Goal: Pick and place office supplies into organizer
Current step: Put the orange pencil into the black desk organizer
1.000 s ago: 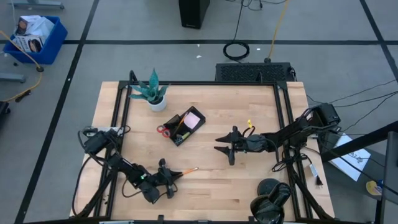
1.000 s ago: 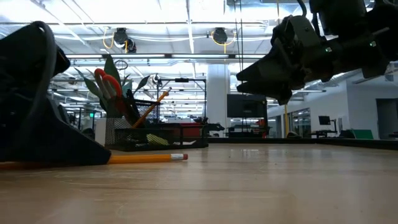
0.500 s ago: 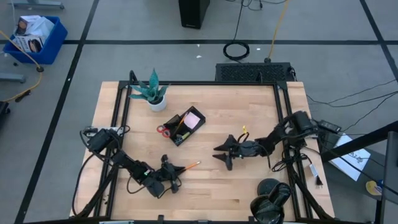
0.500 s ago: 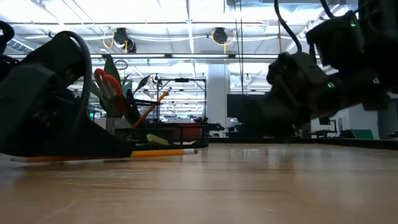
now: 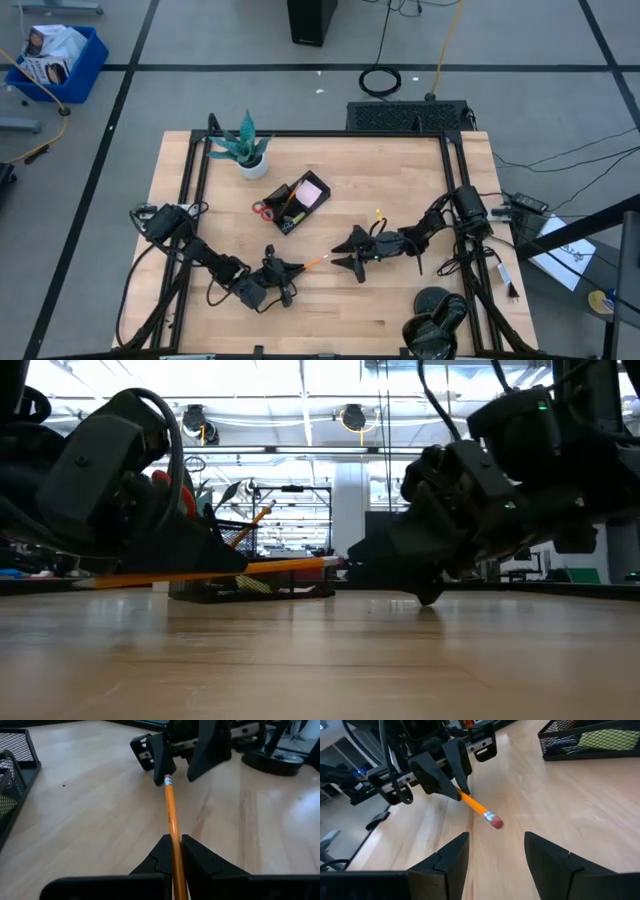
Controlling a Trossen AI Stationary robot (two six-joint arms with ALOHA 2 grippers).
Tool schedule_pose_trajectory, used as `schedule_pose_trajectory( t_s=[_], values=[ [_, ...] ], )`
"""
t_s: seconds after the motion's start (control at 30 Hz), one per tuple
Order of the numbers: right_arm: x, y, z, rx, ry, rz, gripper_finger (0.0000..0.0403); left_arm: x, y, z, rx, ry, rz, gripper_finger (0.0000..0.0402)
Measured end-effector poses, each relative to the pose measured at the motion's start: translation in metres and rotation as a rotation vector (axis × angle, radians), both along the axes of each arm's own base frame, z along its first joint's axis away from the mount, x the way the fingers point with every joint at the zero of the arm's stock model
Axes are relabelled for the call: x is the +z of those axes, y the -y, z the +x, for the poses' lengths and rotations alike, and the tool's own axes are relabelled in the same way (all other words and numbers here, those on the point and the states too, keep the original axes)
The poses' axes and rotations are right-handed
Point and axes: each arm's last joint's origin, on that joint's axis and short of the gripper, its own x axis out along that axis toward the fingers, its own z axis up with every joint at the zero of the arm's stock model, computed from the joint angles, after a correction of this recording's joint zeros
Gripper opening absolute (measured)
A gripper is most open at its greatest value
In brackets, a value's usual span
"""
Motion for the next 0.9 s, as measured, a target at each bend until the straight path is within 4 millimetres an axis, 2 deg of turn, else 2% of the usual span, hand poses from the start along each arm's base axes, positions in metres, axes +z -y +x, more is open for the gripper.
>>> schedule_pose_trajectory(
  t_s=[0.23,0.43,0.63,0.9],
  values=[
    [0.002,-0.003,0.012,0.004,-0.006,-0.003,0.0183,0.0,-0.002,0.001,0.008,0.001,-0.004,0.0007],
    [0.006,-0.004,0.02,0.025,0.01,0.004,0.0183,0.003,-0.001,0.003,-0.002,0.025,-0.014,0.0028],
    [0.008,-0.001,0.03,0.04,-0.014,-0.003,0.018,0.004,-0.001,0.003,-0.012,0.029,-0.002,0.0007],
    [0.011,-0.002,0.034,0.062,0.006,-0.025,0.0134,0.004,-0.001,0.003,-0.012,0.028,-0.002,0.003]
  ],
)
